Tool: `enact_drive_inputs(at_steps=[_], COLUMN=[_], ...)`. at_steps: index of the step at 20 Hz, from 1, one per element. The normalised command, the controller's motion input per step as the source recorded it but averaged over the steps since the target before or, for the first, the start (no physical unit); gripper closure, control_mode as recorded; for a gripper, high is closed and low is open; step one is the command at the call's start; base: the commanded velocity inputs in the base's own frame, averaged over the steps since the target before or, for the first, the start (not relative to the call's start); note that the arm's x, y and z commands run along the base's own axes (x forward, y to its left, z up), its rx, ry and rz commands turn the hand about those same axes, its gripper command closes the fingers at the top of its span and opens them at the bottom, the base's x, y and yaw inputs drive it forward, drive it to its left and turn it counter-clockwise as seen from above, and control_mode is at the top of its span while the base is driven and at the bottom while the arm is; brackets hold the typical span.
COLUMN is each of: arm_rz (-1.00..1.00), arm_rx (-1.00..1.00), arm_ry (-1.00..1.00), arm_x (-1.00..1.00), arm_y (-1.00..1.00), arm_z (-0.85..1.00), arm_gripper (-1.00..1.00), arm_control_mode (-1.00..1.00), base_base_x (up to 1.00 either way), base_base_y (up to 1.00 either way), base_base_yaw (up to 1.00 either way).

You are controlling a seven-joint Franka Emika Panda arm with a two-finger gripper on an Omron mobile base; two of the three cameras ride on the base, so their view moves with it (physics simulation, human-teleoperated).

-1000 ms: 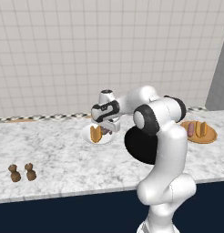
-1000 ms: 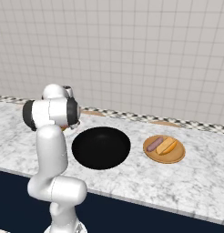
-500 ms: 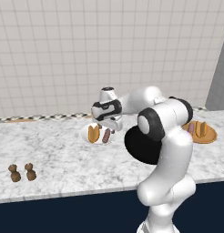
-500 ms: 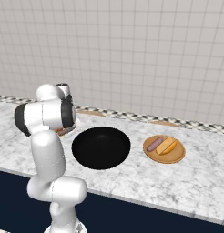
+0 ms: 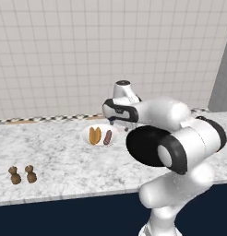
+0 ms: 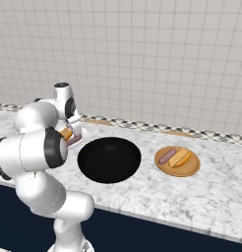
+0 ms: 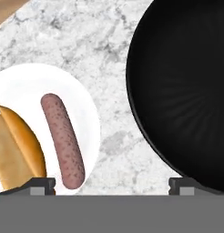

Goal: Place one bun and one sausage from the bowl on each plate.

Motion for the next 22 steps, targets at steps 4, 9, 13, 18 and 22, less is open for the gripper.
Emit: enact_drive_inputs(at_steps=[4, 9, 13, 18, 22], arm_rz=[0.0, 0.0, 0.0, 0.0, 0.0], arm_rx=[0.07, 0.03, 0.06, 0.03, 0.0], arm_ry=[-0.13, -0.2, -0.1, -0.09, -0.19], arm_x=[-0.64, -0.23, 0.0, 0.03, 0.04], arm_y=[-0.55, -0.51, -0.61, -0.44, -0.11], arm_z=[0.97, 1.0, 0.93, 0.45, 0.3], arm_gripper=[-1.0, -1.0, -1.0, -1.0, -1.0], arm_control_mode=[-1.0, -1.0, -1.0, -1.0, -1.0], base_base_x=[0.0, 0.0, 0.0, 0.0, 0.0], base_base_y=[0.0, 0.0, 0.0, 0.0, 0.0], base_base_yaw=[0.0, 0.0, 0.0, 0.0, 0.0])
